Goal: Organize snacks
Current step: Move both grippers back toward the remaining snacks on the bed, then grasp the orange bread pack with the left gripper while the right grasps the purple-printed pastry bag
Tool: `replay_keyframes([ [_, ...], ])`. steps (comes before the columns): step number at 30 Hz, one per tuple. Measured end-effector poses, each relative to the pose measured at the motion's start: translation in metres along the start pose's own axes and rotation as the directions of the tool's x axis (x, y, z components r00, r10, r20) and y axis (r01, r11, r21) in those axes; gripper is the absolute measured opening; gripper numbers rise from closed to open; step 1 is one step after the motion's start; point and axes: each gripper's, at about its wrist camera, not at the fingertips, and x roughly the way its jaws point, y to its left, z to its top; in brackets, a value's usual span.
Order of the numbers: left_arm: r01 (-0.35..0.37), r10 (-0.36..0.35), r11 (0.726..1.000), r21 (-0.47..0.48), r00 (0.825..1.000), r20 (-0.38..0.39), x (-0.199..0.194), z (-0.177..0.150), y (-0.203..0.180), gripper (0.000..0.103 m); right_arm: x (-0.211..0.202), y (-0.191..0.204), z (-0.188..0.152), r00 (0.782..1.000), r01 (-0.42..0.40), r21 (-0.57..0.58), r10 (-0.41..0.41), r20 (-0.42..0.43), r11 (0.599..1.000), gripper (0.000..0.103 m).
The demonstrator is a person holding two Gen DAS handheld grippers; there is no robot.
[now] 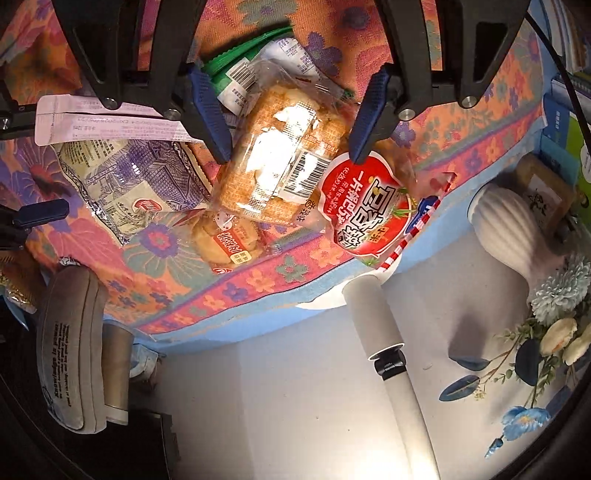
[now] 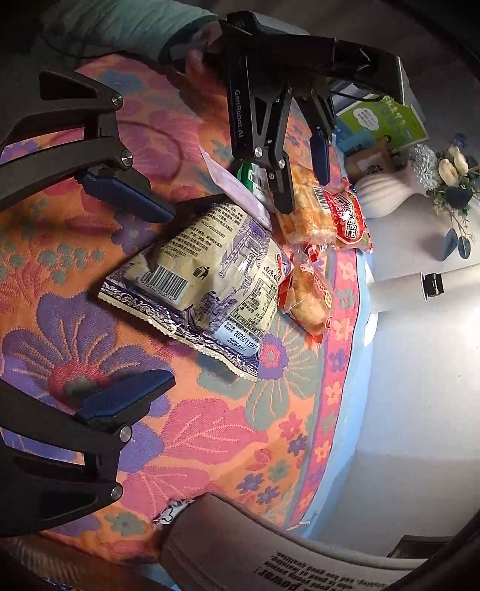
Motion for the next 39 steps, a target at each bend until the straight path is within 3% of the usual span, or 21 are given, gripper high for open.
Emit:
replay_keyframes([
  [4,0.018,-0.016,0.999,-0.047,0.999,0.030,-0.009,-0.005,0.004,0.057,0.007,0.008,-0.001,0.999,-0.029,-0.003,0.029,-0.016,1.000,0.082],
  [9,-0.009,0.015,0.986,-0.164,0.999,0.038,-0.028,-0.024,0.015,0.056,0.009,0.024,-0.014,0.999,-0.046,-0.018,0.045,-0.016,0.999,0.080],
  [13,-0.024,0.043,0.960,-0.278,0.997,0.065,-0.052,-0.047,0.022,0.056,-0.004,0.039,-0.023,0.986,-0.166,-0.048,0.165,-0.031,0.985,0.078],
  [15,-0.034,0.065,0.949,-0.314,0.994,0.089,-0.063,-0.059,0.023,0.056,-0.014,0.041,-0.024,0.990,-0.138,-0.075,0.138,-0.004,0.988,0.078],
  [19,-0.020,0.074,0.923,-0.384,0.989,0.127,-0.070,-0.075,0.029,0.052,-0.029,0.028,-0.005,0.997,-0.003,-0.098,0.011,0.083,0.995,0.082],
  [24,0.070,-0.001,0.877,-0.475,0.990,0.143,-0.057,-0.090,0.044,0.051,-0.010,0.031,0.020,0.997,-0.021,-0.175,0.033,0.063,0.984,0.086],
  [31,0.079,-0.030,0.884,-0.460,0.993,0.114,-0.050,-0.090,0.039,0.050,0.031,0.051,0.032,0.999,-0.038,-0.283,0.037,-0.007,0.958,0.086],
  [34,0.077,-0.034,0.887,-0.455,0.994,0.103,-0.046,-0.089,0.038,0.061,0.041,0.057,0.029,1.000,-0.013,-0.316,0.012,-0.006,0.949,0.090],
  [35,0.077,-0.037,0.887,-0.456,0.995,0.096,-0.044,-0.089,0.038,0.069,0.042,0.057,0.028,1.000,-0.014,-0.318,0.014,-0.002,0.948,0.092],
  [39,0.065,-0.036,0.881,-0.469,0.997,0.071,-0.037,-0.088,0.040,0.071,0.051,0.050,0.029,0.999,-0.051,-0.281,0.047,-0.018,0.958,0.096],
])
